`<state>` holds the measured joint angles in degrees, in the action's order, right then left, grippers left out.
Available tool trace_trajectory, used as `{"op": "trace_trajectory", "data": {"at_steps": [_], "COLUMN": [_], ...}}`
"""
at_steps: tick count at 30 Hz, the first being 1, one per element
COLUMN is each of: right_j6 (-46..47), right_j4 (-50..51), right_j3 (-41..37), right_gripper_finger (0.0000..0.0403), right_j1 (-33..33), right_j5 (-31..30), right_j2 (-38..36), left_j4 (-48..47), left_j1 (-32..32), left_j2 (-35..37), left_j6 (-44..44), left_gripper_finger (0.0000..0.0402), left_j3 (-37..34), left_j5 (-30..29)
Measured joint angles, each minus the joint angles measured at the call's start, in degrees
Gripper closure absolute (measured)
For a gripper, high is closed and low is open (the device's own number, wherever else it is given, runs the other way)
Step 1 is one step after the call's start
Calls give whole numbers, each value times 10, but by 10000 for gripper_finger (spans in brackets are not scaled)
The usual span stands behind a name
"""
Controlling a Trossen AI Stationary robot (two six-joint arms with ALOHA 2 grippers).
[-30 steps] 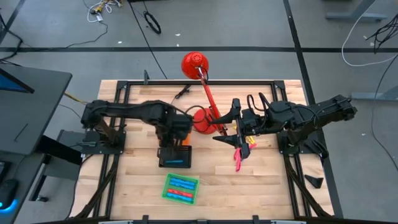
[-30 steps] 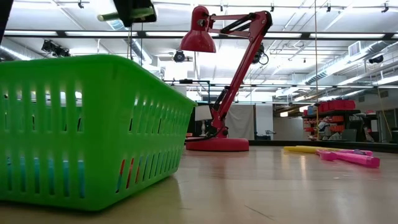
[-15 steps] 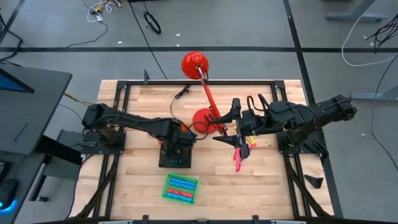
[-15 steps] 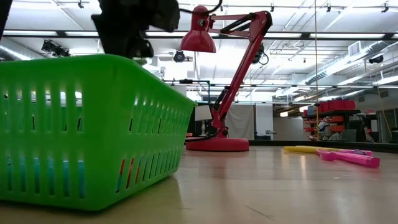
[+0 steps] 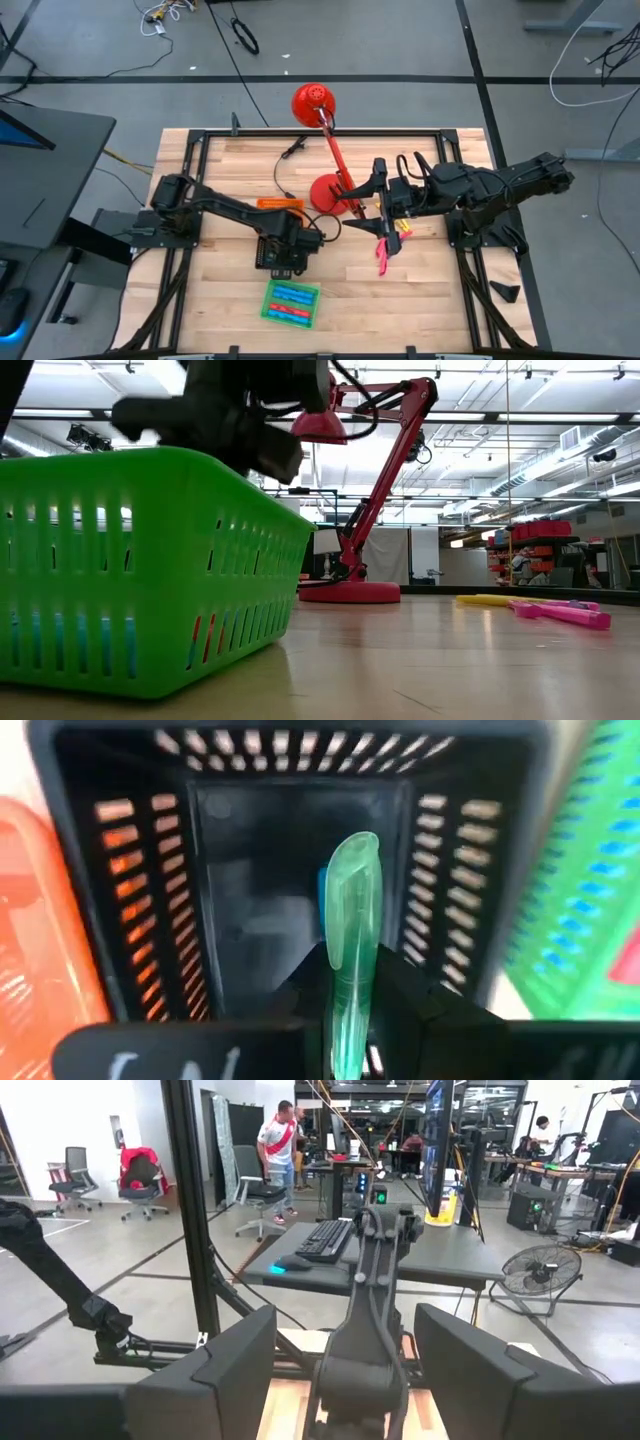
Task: Pick & Place Markers
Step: Put the green pen into the black bin, then put the purple pen into the black bin
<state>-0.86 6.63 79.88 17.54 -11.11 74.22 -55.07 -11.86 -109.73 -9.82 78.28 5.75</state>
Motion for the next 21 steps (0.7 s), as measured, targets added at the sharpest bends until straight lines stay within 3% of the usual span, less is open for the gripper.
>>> {"op": "trace_trajectory", "data": {"at_steps": [11,21], "right_j6": [6,5], "right_j4": [6,8], "right_j3": [0,0], "right_gripper_finger": [162,162], "right_j1": [0,0], "right_j5": [0,0], "right_j2": [0,0], "left_j4": [36,34], "left_j1": [11,11], "left_j2": [1,1], "left_j6": [12,4], "left_gripper_finger": [345,214], "left_j3": [-39,-39], "left_j5": [-1,-13]}}
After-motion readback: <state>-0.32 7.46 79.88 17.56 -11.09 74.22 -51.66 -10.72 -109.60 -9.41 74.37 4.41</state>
